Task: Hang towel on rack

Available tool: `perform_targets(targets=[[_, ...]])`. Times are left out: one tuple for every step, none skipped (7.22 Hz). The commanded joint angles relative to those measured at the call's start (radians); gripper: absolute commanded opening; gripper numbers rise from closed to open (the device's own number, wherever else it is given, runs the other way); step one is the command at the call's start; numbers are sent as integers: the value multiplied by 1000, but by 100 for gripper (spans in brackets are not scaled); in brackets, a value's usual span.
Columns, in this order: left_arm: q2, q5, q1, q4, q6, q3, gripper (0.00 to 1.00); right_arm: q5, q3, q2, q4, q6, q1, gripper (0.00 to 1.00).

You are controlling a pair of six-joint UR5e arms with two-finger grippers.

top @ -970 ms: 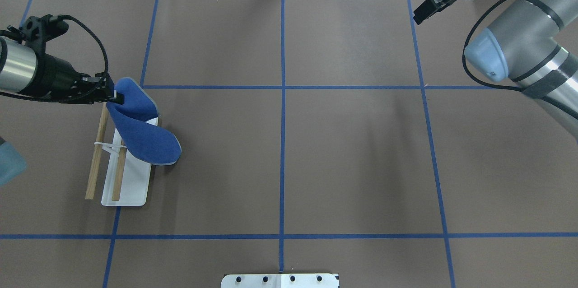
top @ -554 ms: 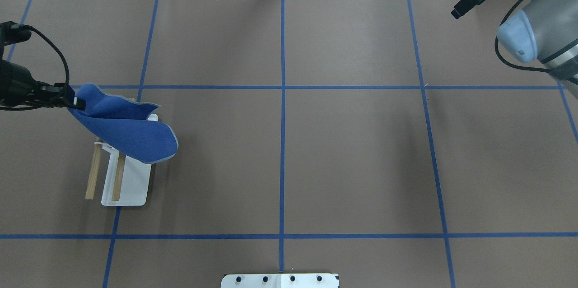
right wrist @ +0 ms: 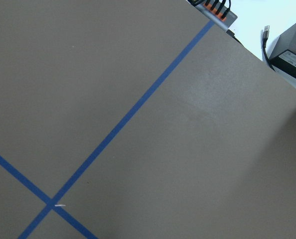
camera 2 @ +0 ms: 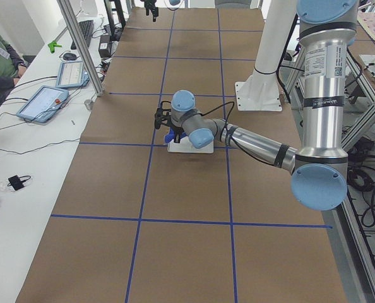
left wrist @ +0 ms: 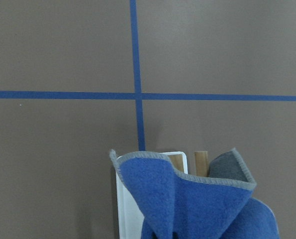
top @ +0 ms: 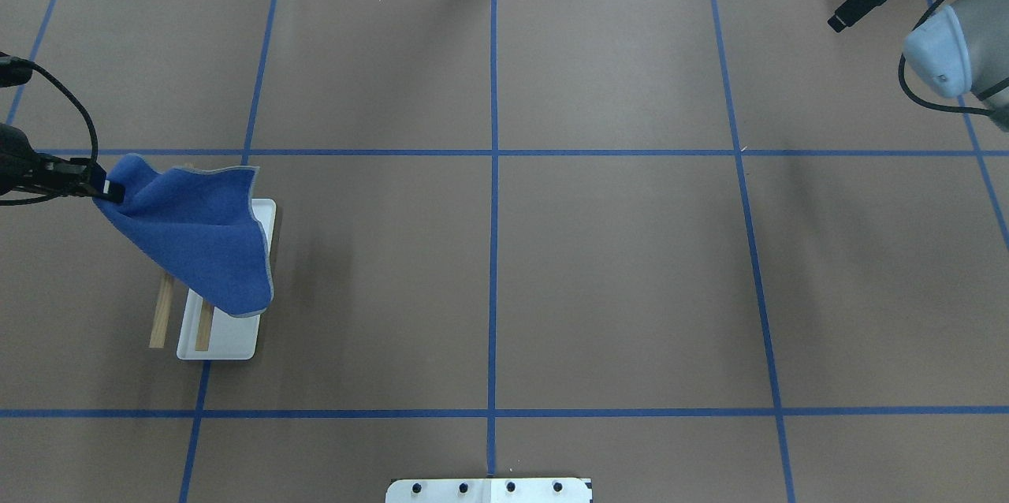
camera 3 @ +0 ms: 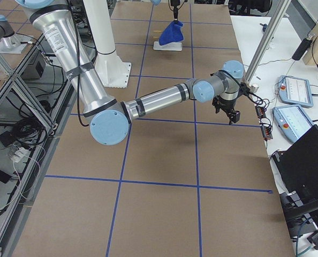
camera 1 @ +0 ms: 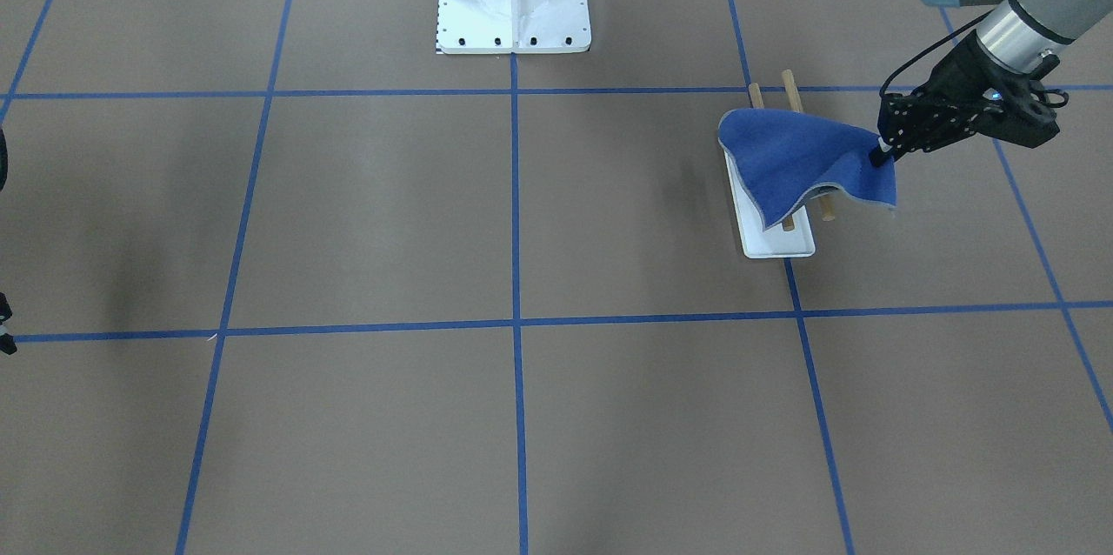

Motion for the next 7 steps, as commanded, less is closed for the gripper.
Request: perform_targets(targets=[[1, 3, -27, -41, 73, 67, 98, 50, -48, -46, -2, -60, 79, 100], [18, 3, -67, -38, 156, 92, 98, 48, -48, -92, 6, -63, 99, 100], [22, 1, -119, -29, 228, 115, 98, 36, -48, -137, 9, -66, 112, 100], [33, 0, -162, -25, 335, 153, 98, 36, -46, -184, 12, -68, 129, 100], [33, 1, -215, 29, 453, 187, 98, 29, -48, -233, 12, -68, 137, 100], [32, 6, -293, 166, 638, 188, 98, -13, -48, -279, 10, -68, 137, 100], [29, 42, -375, 309, 828, 188, 98, -18, -48, -299, 1, -66, 146, 100]])
